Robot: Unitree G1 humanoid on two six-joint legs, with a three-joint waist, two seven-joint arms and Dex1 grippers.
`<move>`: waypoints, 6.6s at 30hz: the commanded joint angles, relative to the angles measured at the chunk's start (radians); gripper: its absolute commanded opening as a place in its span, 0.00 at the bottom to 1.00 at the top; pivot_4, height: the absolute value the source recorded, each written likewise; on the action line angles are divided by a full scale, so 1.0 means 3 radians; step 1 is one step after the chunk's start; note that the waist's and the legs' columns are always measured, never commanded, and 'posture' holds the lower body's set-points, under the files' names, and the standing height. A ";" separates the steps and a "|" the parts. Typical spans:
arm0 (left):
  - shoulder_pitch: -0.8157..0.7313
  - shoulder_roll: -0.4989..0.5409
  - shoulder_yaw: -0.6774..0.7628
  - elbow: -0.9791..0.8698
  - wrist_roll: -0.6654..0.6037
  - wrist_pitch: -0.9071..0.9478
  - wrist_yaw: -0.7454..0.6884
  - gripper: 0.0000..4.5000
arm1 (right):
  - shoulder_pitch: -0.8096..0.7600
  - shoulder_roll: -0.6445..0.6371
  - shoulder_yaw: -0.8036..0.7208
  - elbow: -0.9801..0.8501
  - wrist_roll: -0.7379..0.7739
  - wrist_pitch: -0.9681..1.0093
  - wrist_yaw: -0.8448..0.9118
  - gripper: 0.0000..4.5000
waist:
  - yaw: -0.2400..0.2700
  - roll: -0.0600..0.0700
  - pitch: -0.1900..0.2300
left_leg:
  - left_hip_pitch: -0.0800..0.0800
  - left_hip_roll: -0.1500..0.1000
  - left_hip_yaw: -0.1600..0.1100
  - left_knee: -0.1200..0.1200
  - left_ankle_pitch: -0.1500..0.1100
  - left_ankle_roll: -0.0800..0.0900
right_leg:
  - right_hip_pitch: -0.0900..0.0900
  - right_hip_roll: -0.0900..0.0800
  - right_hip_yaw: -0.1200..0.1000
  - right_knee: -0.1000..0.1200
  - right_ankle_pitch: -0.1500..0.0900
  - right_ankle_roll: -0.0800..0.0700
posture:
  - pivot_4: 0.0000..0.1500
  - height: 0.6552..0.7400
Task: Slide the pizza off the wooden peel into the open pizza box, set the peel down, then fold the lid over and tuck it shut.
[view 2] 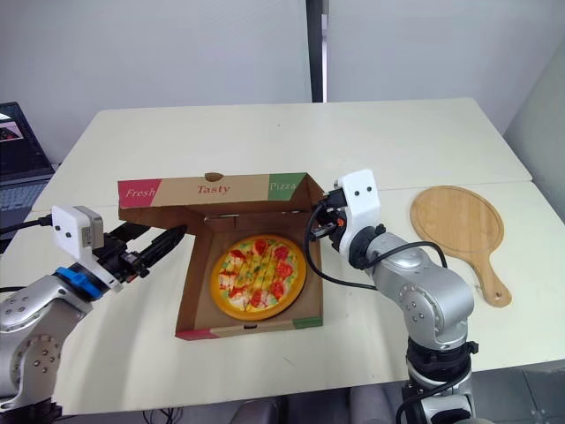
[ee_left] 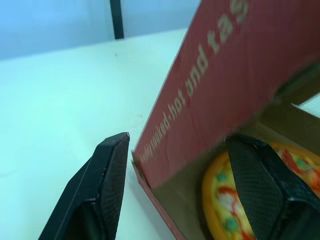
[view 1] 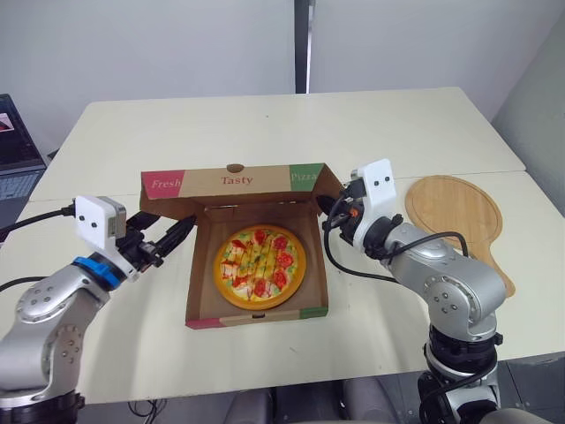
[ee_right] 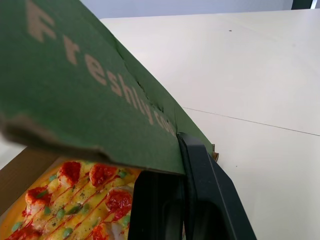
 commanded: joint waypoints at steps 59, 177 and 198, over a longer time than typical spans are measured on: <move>0.0395 -0.0090 -0.0098 -0.0257 0.0002 -0.0173 0.0005 0.00 | 0.0732 0.0164 0.0481 0.0035 0.0135 -0.0498 0.0269 0.44 | -0.0027 -0.0003 -0.0026 | 0.0051 0.0004 0.0008 -0.0038 -0.0007 0.0013 | 0.0030 0.0001 0.0003 -0.0011 -0.0005 -0.0005 | 1.00 1.00; -0.1319 0.1199 -0.1719 0.0367 0.0291 0.0355 -0.2026 0.01 | 0.0709 -0.2520 0.0293 0.0150 -0.0048 -0.1719 0.2813 0.00 | 0.0061 -0.0007 -0.0018 | 0.0009 0.0002 -0.0001 -0.0026 -0.0002 0.0006 | 0.0025 0.0000 -0.0012 -0.0048 0.0001 0.0004 | 1.00 1.00; -0.1274 0.1184 -0.1552 0.0346 0.0211 0.0402 -0.2021 0.00 | 0.0224 -0.2303 0.0843 -0.0249 -0.0012 -0.1589 0.2559 0.99 | 0.0060 -0.0007 -0.0018 | 0.0005 0.0002 -0.0002 -0.0005 -0.0006 0.0012 | 0.0029 0.0000 -0.0013 -0.0044 0.0002 0.0006 | 1.00 1.00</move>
